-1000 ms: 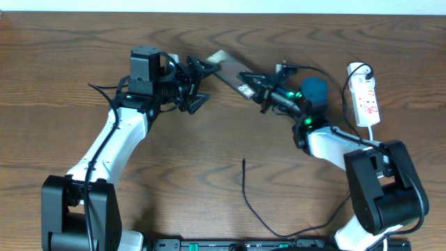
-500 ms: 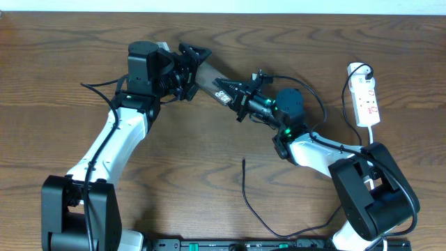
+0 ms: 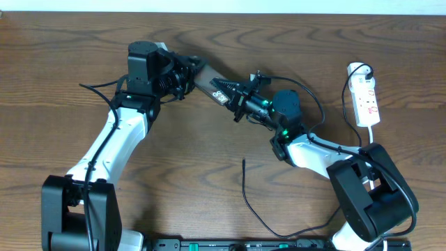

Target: Plug charger to phone and switch on socket

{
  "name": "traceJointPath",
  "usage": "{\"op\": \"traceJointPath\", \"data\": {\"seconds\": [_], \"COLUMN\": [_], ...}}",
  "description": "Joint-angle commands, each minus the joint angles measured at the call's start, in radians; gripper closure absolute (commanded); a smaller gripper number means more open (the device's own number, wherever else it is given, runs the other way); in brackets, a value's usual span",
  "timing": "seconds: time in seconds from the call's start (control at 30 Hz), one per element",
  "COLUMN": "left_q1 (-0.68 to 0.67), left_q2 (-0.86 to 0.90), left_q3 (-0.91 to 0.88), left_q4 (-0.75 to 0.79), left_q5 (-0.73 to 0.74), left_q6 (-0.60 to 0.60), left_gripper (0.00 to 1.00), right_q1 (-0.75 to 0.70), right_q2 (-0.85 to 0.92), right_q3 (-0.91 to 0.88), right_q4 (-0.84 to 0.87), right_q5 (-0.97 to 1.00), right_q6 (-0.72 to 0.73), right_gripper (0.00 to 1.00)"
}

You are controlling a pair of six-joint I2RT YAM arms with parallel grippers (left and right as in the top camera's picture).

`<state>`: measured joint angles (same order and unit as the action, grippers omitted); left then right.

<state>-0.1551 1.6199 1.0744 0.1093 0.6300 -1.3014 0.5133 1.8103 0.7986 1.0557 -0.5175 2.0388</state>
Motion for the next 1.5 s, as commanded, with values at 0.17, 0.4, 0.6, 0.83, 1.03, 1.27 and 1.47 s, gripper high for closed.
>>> {"op": "traceJointPath", "data": {"seconds": [0.17,0.4,0.6,0.83,1.03,1.27,1.47], "left_q1": [0.002,0.003,0.071,0.248,0.402,0.488,0.496], "left_q2": [-0.019,-0.019,-0.019,-0.019,-0.019,-0.019,-0.019], "left_q3": [0.01,0.01,0.01,0.01,0.01,0.01,0.01], "left_q4": [0.005,0.006,0.005,0.005,0.005,0.005,0.005], "left_q5": [-0.014,-0.014,-0.009,0.224,0.587,0.728,0.727], "left_q6": [0.006,0.024,0.053,0.196,0.418,0.556,0.587], "left_gripper": [0.93,0.93,0.92,0.93,0.93,0.93,0.92], "right_q1": [0.032,0.029,-0.008,-0.111,-0.167,-0.106,-0.018], "right_q2": [-0.007,-0.007,-0.007,-0.007,-0.007,-0.013,-0.013], "right_q3": [0.012,0.012,0.012,0.012,0.012,0.103,0.333], "right_q4": [0.011,0.011,0.032,0.032,-0.004,-0.688,-1.311], "right_q5": [0.026,0.026,0.011,-0.177,-0.299,-0.201,0.062], "right_q6": [0.013,0.008,-0.1,-0.318,-0.589,-0.974,-1.261], "right_gripper": [0.98,0.65,0.01,0.01,0.01,0.01,0.01]}}
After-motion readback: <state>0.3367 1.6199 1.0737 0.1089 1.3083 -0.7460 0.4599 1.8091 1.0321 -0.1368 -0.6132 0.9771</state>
